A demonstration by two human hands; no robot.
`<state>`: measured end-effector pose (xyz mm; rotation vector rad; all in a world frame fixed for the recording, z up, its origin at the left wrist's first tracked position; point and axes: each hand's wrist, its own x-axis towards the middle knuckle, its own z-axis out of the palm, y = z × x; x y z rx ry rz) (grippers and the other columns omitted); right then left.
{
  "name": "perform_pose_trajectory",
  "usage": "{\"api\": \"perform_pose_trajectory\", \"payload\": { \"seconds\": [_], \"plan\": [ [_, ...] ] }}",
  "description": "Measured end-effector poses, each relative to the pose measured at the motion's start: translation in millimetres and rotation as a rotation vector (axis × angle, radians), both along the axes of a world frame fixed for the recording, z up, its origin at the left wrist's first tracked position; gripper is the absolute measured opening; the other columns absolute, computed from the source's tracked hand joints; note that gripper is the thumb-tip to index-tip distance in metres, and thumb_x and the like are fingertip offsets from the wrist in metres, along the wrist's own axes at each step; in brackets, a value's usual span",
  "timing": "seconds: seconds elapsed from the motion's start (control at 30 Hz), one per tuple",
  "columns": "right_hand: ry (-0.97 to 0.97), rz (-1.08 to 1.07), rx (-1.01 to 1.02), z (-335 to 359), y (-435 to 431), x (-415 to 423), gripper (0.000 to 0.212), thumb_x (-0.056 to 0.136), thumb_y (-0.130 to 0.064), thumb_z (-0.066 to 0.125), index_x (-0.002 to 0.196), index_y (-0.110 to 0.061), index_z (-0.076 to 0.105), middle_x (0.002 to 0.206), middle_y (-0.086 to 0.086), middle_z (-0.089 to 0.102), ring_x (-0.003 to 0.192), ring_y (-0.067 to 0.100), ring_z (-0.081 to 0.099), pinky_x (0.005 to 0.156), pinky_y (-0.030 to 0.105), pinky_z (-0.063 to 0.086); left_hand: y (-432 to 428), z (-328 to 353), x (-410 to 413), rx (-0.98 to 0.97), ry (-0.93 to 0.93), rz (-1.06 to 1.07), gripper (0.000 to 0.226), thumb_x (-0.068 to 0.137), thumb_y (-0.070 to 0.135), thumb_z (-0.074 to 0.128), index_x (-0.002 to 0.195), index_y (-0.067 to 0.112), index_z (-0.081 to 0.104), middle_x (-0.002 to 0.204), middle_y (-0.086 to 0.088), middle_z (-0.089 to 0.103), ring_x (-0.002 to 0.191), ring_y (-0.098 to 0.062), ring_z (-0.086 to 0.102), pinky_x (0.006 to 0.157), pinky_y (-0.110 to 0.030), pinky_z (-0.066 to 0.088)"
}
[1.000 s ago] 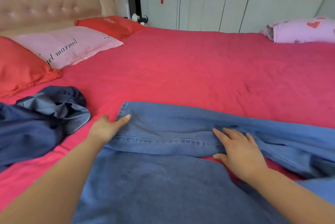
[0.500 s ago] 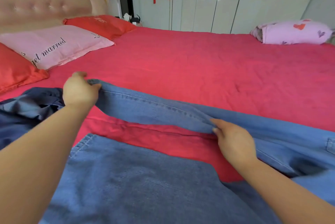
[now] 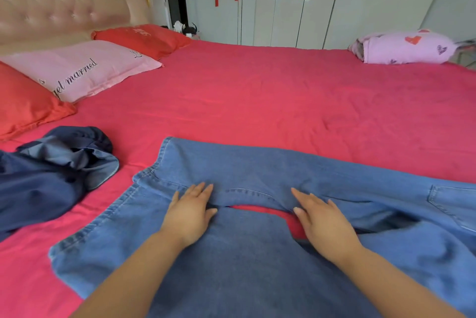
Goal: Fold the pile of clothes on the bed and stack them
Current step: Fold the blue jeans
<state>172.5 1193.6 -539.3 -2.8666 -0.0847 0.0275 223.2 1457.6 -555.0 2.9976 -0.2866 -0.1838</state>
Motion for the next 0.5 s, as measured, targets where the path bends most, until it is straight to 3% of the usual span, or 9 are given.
{"api": "perform_pose_trajectory", "payload": {
  "seconds": [0.13, 0.2, 0.27, 0.33, 0.37, 0.4, 0.47, 0.5],
  "plan": [
    [-0.016, 0.020, -0.053, 13, -24, -53, 0.049, 0.098, -0.044, 0.024, 0.146, -0.034, 0.022, 0.153, -0.008, 0.026, 0.145, 0.014, 0.013, 0.117, 0.036, 0.009, -11, 18, -38, -0.064, -0.044, -0.081, 0.061, 0.097, 0.042, 0.038, 0.149, 0.027, 0.010, 0.158, 0.006, 0.008, 0.145, -0.013, 0.007, 0.118, -0.037, 0.006],
    [-0.146, -0.057, -0.076, 16, -33, -80, 0.057, 0.091, -0.050, 0.018, 0.141, -0.032, 0.037, 0.146, -0.001, 0.040, 0.141, 0.023, 0.027, 0.112, 0.045, 0.021, -24, 20, -66, -0.103, -0.028, -0.123, 0.063, 0.096, 0.047, 0.036, 0.149, 0.027, 0.008, 0.158, 0.006, 0.006, 0.145, -0.012, 0.006, 0.118, -0.034, 0.005],
    [-0.150, -0.173, -0.080, 17, -45, -106, 0.065, 0.086, -0.053, 0.011, 0.138, -0.030, 0.044, 0.142, 0.004, 0.046, 0.136, 0.029, 0.036, 0.106, 0.051, 0.030, -43, 16, -95, -0.102, 0.018, -0.171, 0.073, 0.087, 0.064, 0.022, 0.149, 0.029, 0.005, 0.158, 0.006, 0.004, 0.146, -0.012, 0.003, 0.117, -0.034, 0.002],
    [0.061, -0.197, -0.151, 1, -60, -128, 0.098, 0.067, -0.074, -0.020, 0.146, -0.034, 0.025, 0.154, 0.000, 0.024, 0.144, 0.025, 0.018, 0.112, 0.051, 0.018, -66, 7, -123, -0.058, 0.083, -0.221, 0.089, 0.070, 0.072, 0.004, 0.149, 0.031, 0.004, 0.158, 0.005, 0.001, 0.146, -0.015, 0.001, 0.117, -0.038, 0.001],
    [0.193, -0.183, -0.171, -7, -66, -139, 0.118, 0.049, -0.080, -0.034, 0.148, -0.036, 0.013, 0.158, -0.004, 0.011, 0.146, 0.022, 0.008, 0.115, 0.049, 0.012, -77, 2, -135, -0.015, 0.125, -0.239, 0.084, 0.075, 0.072, 0.006, 0.149, 0.031, 0.005, 0.158, 0.004, 0.000, 0.146, -0.017, -0.001, 0.117, -0.041, 0.000],
    [0.292, -0.160, -0.168, -12, -73, -148, 0.122, 0.043, -0.083, -0.035, 0.148, -0.036, 0.006, 0.158, -0.006, 0.004, 0.146, 0.019, 0.003, 0.115, 0.047, 0.008, -87, -2, -144, 0.035, 0.160, -0.246, 0.074, 0.086, 0.067, 0.013, 0.149, 0.029, 0.007, 0.159, 0.003, -0.001, 0.146, -0.019, -0.002, 0.116, -0.044, 0.000],
    [0.303, -0.115, -0.131, -7, -78, -164, 0.091, 0.071, -0.080, -0.010, 0.148, -0.035, 0.006, 0.158, -0.006, 0.003, 0.146, 0.017, 0.002, 0.116, 0.045, 0.008, -104, 0, -157, 0.058, 0.168, -0.234, 0.062, 0.097, 0.052, 0.025, 0.150, 0.025, 0.009, 0.159, 0.002, 0.001, 0.146, -0.021, 0.000, 0.116, -0.048, 0.003],
    [0.273, -0.106, -0.108, -2, -82, -171, 0.085, 0.075, -0.076, -0.002, 0.148, -0.035, 0.009, 0.158, -0.007, 0.006, 0.146, 0.016, 0.004, 0.116, 0.043, 0.009, -110, 3, -163, 0.035, 0.159, -0.243, 0.061, 0.098, 0.049, 0.028, 0.150, 0.024, 0.010, 0.158, 0.003, 0.003, 0.146, -0.021, 0.001, 0.116, -0.047, 0.004]
  ]
}}
